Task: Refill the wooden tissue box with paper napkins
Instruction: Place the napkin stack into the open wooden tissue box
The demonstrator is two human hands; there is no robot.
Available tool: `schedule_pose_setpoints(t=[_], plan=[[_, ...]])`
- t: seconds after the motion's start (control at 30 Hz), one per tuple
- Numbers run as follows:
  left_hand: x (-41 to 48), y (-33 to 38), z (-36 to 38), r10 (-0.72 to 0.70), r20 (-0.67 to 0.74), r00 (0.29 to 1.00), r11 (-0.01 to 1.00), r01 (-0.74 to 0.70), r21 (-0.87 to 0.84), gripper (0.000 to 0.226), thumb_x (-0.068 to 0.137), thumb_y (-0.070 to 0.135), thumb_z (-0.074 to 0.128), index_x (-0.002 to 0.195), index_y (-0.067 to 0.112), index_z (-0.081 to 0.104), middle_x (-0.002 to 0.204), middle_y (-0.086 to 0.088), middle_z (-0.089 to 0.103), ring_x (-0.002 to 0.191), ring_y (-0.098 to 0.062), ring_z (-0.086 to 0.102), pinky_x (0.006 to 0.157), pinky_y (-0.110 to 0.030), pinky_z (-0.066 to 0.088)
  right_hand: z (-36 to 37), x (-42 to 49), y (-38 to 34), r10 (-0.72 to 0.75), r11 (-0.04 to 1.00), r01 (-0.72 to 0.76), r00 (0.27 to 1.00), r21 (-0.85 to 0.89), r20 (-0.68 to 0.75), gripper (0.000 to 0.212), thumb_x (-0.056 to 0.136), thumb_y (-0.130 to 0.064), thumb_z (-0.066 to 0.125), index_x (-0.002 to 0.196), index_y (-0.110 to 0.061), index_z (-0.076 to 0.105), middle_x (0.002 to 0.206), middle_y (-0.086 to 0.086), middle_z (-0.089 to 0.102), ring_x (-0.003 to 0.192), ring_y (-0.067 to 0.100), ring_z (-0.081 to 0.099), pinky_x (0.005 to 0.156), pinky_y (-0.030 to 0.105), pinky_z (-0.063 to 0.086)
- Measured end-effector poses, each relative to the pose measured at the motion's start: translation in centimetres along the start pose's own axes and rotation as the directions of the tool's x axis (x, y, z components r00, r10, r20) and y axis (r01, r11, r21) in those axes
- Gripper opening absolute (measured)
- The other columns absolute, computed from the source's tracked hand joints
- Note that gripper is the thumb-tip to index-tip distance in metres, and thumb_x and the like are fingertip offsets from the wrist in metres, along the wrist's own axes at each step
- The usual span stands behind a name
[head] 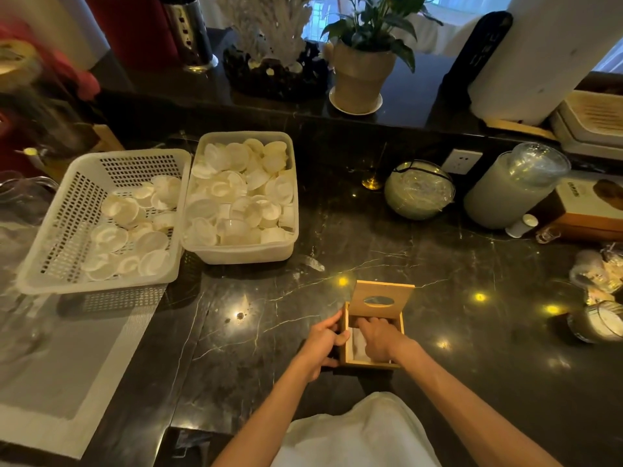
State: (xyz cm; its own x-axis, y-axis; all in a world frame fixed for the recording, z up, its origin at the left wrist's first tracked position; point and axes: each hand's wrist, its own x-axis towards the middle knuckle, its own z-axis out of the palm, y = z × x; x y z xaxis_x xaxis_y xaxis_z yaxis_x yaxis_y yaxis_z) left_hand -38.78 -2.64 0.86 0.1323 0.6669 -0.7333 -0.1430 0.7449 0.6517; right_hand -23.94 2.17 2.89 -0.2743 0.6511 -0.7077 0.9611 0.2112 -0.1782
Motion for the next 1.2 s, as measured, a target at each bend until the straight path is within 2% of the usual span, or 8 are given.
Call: schedule_pose_setpoints(t=[0.17,0.33,0.43,0.6,0.77,0.87,1.0,1.2], plan=[[-0.3,0.0,0.1,0.008,0.008,1.0,1.0,-0.008,-0.005,0.059,0.097,0.009,0.052,0.146,0.04,0.041,0.141,-0.002,0.052,0.112,-0.02,0.059,0.09,-0.048,0.055,0.2,0.2,0.1,-0.007,0.999,0.008,1.0,-0.031,0.015,0.056,0.091,-0.007,0.053,0.143,-0.019,0.038,0.146,0.011,0.043,0.135,0.032,0.04,0.109,0.043,0.037],[-0.4,0.0,0.1,0.015,0.002,1.0,1.0,-0.015,0.001,0.059,0.097,0.009,0.052,0.145,0.041,0.041,0.138,-0.001,0.054,0.114,-0.022,0.058,0.092,-0.05,0.054,0.5,0.0,0.0,-0.001,0.995,0.007,0.998,-0.104,0.059,0.062,0.095,-0.019,0.05,0.151,-0.018,0.024,0.153,0.013,0.029,0.143,0.036,0.025,0.115,0.048,0.027],[-0.4,0.0,0.1,0.013,0.002,1.0,1.0,-0.013,0.007,0.059,0.097,0.009,0.051,0.146,0.041,0.04,0.139,-0.001,0.053,0.113,-0.022,0.059,0.092,-0.05,0.054,0.6,0.0,0.1,-0.001,0.997,0.003,1.0,-0.08,0.02,0.055,0.096,-0.021,0.05,0.147,-0.017,0.032,0.15,0.013,0.035,0.14,0.032,0.032,0.113,0.045,0.032],[-0.4,0.0,0.1,0.017,0.006,1.0,1.0,-0.017,0.012,0.058,0.098,0.01,0.051,0.146,0.04,0.04,0.121,0.008,0.057,0.111,-0.02,0.058,0.093,-0.049,0.054,0.9,-0.2,0.0,0.006,0.996,-0.008,1.0,-0.088,-0.02,0.054,0.096,-0.027,0.05,0.147,-0.017,0.033,0.149,0.012,0.037,0.138,0.031,0.035,0.113,0.044,0.033],[-0.4,-0.1,0.0,0.02,0.001,1.0,1.0,-0.02,0.012,0.059,0.097,0.01,0.053,0.146,0.04,0.04,0.129,0.005,0.053,0.112,-0.019,0.057,0.095,-0.049,0.052,1.4,-0.2,-0.2,0.029,0.997,-0.03,0.999,-0.07,-0.019,0.058,0.095,-0.038,0.048,0.148,-0.019,0.03,0.153,0.012,0.032,0.142,0.034,0.029,0.115,0.047,0.031],[-0.3,-0.3,0.1,0.028,-0.002,1.0,1.0,-0.028,0.006,0.058,0.097,0.01,0.052,0.144,0.042,0.041,0.124,0.008,0.055,0.115,-0.021,0.056,0.099,-0.053,0.05,1.6,-0.2,-0.3,0.036,0.997,-0.037,0.999,-0.062,-0.013,0.059,0.096,-0.041,0.045,0.148,-0.019,0.028,0.155,0.013,0.028,0.143,0.035,0.025,0.116,0.049,0.028],[-0.2,-0.4,0.1,0.035,-0.001,0.999,0.999,-0.035,0.017,0.058,0.097,0.011,0.053,0.144,0.044,0.041,0.14,0.001,0.051,0.118,-0.023,0.056,0.1,-0.055,0.049,1.7,-0.2,-0.3,0.042,0.999,-0.042,0.999,-0.019,-0.013,0.06,0.097,-0.044,0.043,0.149,-0.02,0.028,0.156,0.012,0.027,0.144,0.034,0.023,0.117,0.049,0.025],[0.1,-0.6,0.0,0.036,-0.001,0.999,0.999,-0.036,0.013,0.059,0.096,0.012,0.055,0.142,0.046,0.043,0.144,0.0,0.05,0.12,-0.023,0.055,0.1,-0.056,0.049,1.5,-0.3,-0.4,0.067,0.997,-0.066,0.998,0.036,-0.014,0.061,0.096,-0.047,0.043,0.149,-0.02,0.029,0.155,0.011,0.029,0.144,0.033,0.024,0.117,0.047,0.024]])
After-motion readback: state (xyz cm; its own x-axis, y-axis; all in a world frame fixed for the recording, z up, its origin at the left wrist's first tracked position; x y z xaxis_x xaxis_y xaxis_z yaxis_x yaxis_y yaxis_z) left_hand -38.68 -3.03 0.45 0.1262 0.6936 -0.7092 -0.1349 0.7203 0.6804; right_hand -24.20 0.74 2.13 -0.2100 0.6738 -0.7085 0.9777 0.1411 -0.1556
